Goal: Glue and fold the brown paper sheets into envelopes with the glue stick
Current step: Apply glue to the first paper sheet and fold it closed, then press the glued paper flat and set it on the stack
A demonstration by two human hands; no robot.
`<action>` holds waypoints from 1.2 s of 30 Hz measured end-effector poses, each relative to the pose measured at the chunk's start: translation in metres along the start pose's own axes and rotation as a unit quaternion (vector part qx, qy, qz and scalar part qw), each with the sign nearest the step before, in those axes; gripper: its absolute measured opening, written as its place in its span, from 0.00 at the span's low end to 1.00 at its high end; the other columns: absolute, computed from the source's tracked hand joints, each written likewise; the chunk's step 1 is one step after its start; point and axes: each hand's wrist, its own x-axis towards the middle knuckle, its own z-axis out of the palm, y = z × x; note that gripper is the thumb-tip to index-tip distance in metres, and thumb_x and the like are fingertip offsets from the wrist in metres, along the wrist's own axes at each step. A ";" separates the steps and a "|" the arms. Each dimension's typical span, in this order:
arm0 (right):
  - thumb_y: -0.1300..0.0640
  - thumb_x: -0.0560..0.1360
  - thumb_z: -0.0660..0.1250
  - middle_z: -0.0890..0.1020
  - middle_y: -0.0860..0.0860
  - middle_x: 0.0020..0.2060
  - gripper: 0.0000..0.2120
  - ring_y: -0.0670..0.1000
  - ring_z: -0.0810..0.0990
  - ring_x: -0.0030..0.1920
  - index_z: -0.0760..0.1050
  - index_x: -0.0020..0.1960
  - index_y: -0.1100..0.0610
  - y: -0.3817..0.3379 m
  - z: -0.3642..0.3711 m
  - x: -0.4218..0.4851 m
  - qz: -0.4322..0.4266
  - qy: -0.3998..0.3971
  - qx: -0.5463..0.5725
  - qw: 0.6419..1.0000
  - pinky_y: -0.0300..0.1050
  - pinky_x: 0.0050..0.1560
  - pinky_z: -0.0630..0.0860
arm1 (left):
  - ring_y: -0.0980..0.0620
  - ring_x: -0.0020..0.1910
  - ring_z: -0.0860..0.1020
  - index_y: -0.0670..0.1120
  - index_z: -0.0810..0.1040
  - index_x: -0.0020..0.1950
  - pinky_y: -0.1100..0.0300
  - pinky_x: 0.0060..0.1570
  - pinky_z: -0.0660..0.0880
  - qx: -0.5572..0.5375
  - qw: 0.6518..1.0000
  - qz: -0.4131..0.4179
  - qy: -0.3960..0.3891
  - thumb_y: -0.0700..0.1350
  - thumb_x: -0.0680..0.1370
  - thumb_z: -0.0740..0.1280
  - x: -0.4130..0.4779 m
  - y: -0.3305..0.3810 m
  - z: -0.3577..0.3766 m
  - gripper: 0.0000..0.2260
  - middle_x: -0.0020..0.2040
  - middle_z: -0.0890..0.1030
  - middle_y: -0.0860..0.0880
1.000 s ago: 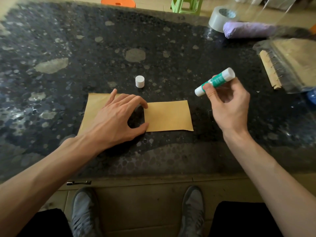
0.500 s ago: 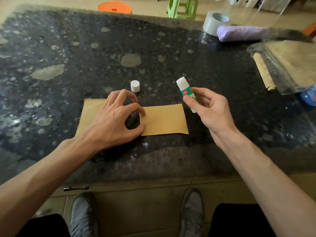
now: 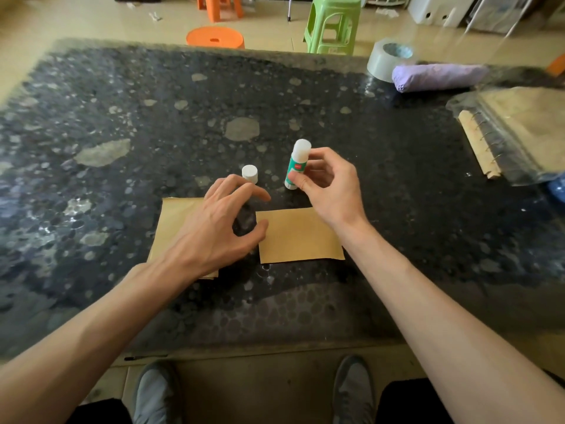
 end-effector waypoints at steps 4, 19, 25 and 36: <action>0.57 0.74 0.79 0.86 0.43 0.46 0.13 0.42 0.85 0.49 0.82 0.57 0.53 -0.001 0.017 0.012 -0.018 0.006 -0.015 1.000 0.47 0.56 0.83 | 0.55 0.63 0.72 0.54 0.78 0.63 0.68 0.63 0.65 -0.006 1.000 -0.015 0.018 0.53 0.77 0.70 0.001 -0.009 -0.007 0.15 0.59 0.74 0.57; 0.51 0.72 0.80 0.80 0.45 0.57 0.27 0.43 0.82 0.53 0.75 0.68 0.50 -0.004 0.014 0.005 0.015 0.016 -0.076 0.997 0.38 0.53 0.79 | 0.57 0.64 0.74 0.53 0.77 0.65 0.59 0.63 0.70 0.015 0.997 -0.063 0.042 0.47 0.80 0.70 -0.004 -0.028 -0.031 0.14 0.61 0.79 0.58; 0.56 0.75 0.76 0.77 0.48 0.49 0.16 0.45 0.76 0.47 0.77 0.60 0.51 -0.028 0.014 -0.036 -0.037 0.096 -0.125 0.987 0.44 0.50 0.77 | 0.50 0.66 0.76 0.54 0.75 0.67 0.47 0.62 0.73 0.079 0.990 -0.115 0.022 0.45 0.79 0.72 -0.009 -0.052 -0.063 0.17 0.58 0.80 0.59; 0.38 0.73 0.76 0.82 0.52 0.57 0.25 0.55 0.77 0.59 0.83 0.61 0.55 -0.061 0.091 -0.104 -0.256 -0.238 -0.289 0.891 0.53 0.58 0.74 | 0.51 0.59 0.79 0.54 0.80 0.62 0.52 0.57 0.75 0.083 0.986 -0.139 0.046 0.39 0.78 0.68 -0.031 -0.071 -0.082 0.15 0.57 0.83 0.56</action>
